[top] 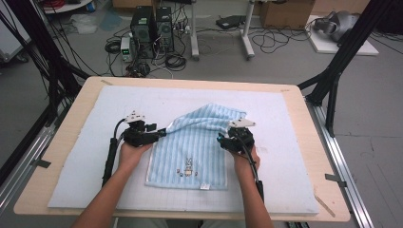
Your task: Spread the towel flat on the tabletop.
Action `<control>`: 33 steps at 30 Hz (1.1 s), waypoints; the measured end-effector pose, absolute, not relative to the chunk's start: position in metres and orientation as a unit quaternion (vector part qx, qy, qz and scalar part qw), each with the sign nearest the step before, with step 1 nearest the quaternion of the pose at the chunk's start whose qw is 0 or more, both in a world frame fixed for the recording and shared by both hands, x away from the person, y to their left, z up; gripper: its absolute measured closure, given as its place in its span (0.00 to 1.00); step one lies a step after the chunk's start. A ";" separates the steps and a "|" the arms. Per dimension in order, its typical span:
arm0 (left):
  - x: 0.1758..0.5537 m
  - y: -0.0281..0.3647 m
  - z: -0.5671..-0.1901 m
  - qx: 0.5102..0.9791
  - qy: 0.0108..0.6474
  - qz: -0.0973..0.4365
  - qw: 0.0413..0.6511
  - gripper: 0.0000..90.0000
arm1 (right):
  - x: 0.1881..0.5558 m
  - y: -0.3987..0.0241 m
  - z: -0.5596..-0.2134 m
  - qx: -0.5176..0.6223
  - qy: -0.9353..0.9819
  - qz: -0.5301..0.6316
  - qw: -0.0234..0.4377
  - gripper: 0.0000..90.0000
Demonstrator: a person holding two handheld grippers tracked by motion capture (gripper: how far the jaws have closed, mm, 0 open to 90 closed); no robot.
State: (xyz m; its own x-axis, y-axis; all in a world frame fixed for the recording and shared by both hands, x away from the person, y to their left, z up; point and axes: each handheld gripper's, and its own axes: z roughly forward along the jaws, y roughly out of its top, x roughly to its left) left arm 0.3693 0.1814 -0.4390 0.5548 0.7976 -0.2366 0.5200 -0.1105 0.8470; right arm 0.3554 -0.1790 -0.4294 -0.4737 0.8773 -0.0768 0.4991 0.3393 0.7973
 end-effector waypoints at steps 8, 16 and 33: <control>0.325 0.185 -0.436 0.745 0.435 0.132 0.489 0.51 | 0.311 -0.189 -0.427 0.428 0.784 0.390 0.224 0.42; 0.288 0.190 -0.440 0.759 0.435 0.116 0.471 0.61 | 0.265 -0.193 -0.429 0.414 0.798 0.390 0.200 0.62; 0.229 0.187 -0.453 0.790 0.412 0.079 0.448 1.00 | 0.214 -0.184 -0.443 0.393 0.831 0.353 0.173 0.95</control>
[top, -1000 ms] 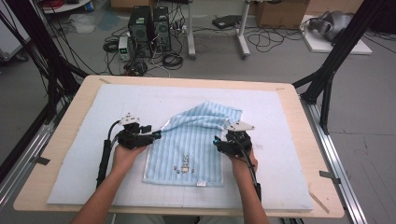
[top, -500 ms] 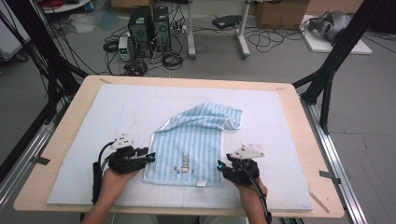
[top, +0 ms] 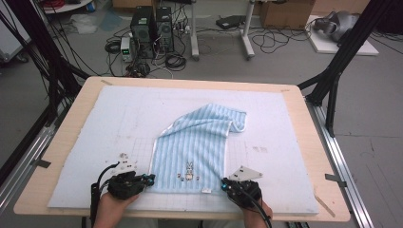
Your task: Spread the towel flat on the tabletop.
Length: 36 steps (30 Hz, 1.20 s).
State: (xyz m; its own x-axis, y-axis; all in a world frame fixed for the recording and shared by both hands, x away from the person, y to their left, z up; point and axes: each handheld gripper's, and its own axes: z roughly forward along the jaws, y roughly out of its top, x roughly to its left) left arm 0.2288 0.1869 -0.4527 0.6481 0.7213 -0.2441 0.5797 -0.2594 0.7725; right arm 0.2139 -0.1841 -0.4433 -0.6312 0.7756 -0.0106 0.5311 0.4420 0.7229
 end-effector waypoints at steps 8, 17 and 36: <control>0.224 0.186 -0.452 0.771 0.420 0.103 0.467 0.74 | 0.204 -0.192 -0.444 0.394 0.828 0.359 0.174 0.91; 0.240 0.165 -0.451 0.791 0.415 0.165 0.418 0.61 | 0.217 -0.189 -0.444 0.409 0.815 0.368 0.181 0.76; 0.192 0.185 -0.452 0.800 0.365 0.058 0.474 0.98 | 0.171 -0.202 -0.435 0.365 0.830 0.386 0.170 0.95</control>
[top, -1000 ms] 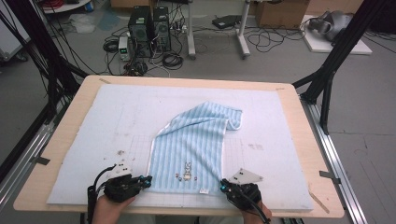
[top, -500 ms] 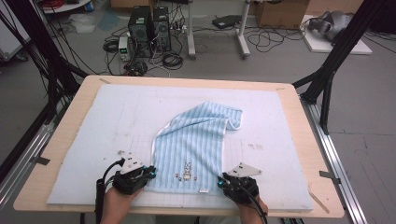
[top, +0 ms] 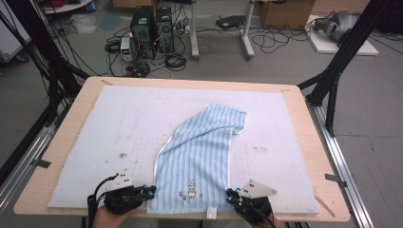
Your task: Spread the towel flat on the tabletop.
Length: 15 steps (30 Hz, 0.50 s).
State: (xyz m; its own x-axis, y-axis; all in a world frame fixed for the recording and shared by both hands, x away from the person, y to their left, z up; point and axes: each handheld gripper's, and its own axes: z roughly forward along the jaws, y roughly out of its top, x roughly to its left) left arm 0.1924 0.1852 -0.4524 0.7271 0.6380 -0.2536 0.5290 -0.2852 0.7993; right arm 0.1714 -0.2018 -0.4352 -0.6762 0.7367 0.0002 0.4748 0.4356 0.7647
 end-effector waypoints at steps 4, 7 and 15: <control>0.174 0.183 -0.457 0.810 0.337 0.038 0.478 0.98 | 0.152 -0.207 -0.436 0.358 0.834 0.383 0.171 0.95; 0.167 0.181 -0.458 0.813 0.320 0.032 0.486 0.97 | 0.139 -0.211 -0.438 0.358 0.840 0.371 0.169 0.95; 0.196 0.187 -0.441 0.772 0.351 0.091 0.522 0.54 | 0.150 -0.219 -0.431 0.397 0.804 0.404 0.183 0.63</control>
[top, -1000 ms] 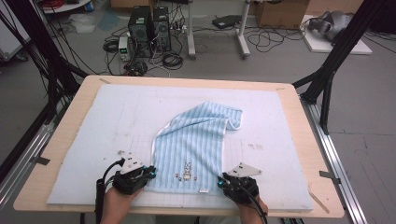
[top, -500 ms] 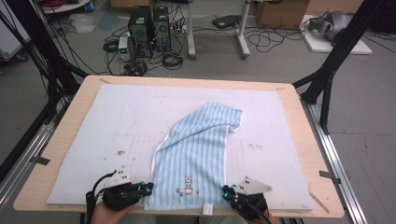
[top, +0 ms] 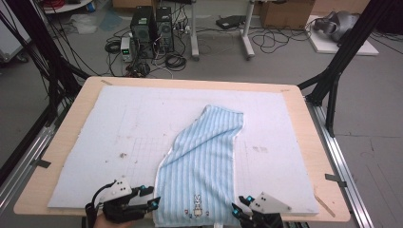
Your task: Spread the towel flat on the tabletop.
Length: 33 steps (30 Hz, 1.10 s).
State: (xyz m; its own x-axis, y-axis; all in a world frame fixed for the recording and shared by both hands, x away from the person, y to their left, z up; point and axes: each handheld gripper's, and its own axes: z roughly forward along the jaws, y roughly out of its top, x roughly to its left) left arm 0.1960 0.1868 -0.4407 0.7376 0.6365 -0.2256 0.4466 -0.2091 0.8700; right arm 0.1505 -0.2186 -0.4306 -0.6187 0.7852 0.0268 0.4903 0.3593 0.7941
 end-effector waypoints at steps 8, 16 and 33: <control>0.246 0.192 -0.421 0.745 0.374 0.119 0.540 0.51 | 0.204 -0.205 -0.428 0.434 0.783 0.394 0.209 0.55; 0.291 0.189 -0.415 0.735 0.382 0.145 0.541 0.50 | 0.247 -0.195 -0.442 0.446 0.793 0.362 0.205 0.61; 0.345 0.173 -0.424 0.720 0.401 0.171 0.540 0.51 | 0.224 -0.232 -0.442 0.416 0.821 0.339 0.194 0.96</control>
